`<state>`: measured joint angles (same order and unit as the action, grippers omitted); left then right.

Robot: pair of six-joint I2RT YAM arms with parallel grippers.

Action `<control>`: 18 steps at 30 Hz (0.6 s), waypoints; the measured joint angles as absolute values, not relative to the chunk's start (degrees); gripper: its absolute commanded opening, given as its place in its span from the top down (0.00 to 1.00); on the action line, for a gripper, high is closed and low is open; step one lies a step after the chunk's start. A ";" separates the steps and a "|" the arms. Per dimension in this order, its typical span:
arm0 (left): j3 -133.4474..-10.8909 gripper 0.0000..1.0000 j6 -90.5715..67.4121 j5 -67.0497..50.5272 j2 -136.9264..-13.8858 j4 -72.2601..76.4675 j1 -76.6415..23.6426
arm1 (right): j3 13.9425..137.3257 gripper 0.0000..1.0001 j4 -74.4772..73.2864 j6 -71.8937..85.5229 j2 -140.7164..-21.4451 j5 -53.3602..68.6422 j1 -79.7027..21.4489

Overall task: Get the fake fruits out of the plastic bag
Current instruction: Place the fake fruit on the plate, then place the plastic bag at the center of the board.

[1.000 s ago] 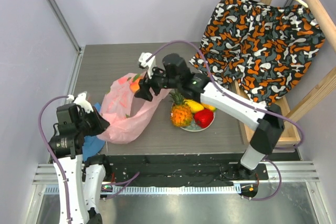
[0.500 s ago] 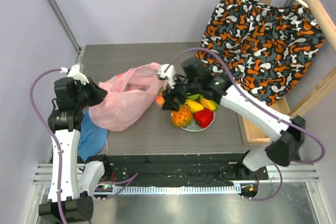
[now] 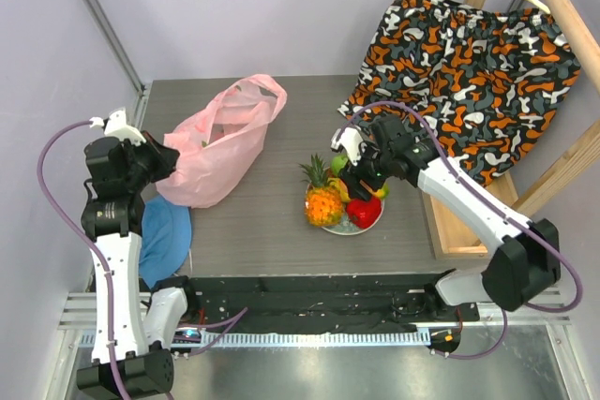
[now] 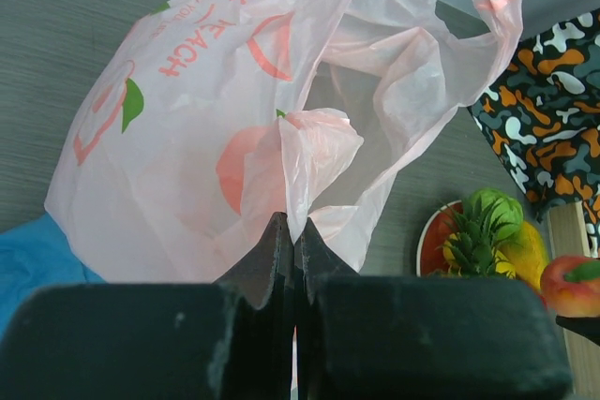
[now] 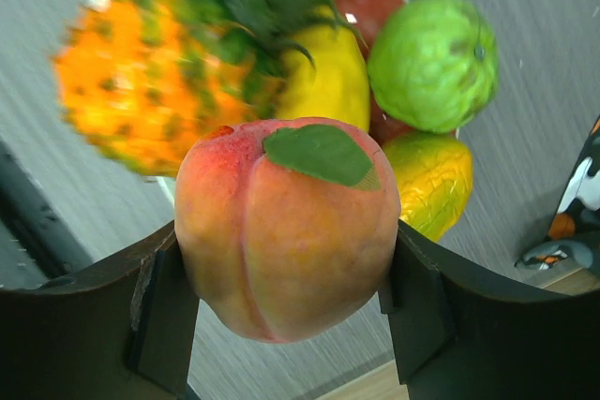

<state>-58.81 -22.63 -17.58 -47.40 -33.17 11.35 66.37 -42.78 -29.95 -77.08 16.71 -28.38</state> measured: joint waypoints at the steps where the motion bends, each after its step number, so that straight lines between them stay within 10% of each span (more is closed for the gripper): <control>1: -58.81 1.00 -22.61 -17.61 -47.37 -33.19 11.81 | 65.87 0.82 -42.39 -30.59 -78.28 16.23 -27.79; 10: -58.81 1.00 -22.06 -18.24 -46.96 -33.71 12.40 | 62.83 0.64 -37.65 -34.39 -82.56 13.30 -25.39; 18: -58.81 0.87 -22.31 -19.77 -46.85 -33.65 12.53 | 60.75 0.05 -35.99 -34.37 -82.59 13.85 -25.39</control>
<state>-58.81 -22.31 -19.77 -46.85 -33.65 12.53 60.75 -35.99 -34.37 -82.59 13.85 -25.39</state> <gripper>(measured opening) 0.021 0.824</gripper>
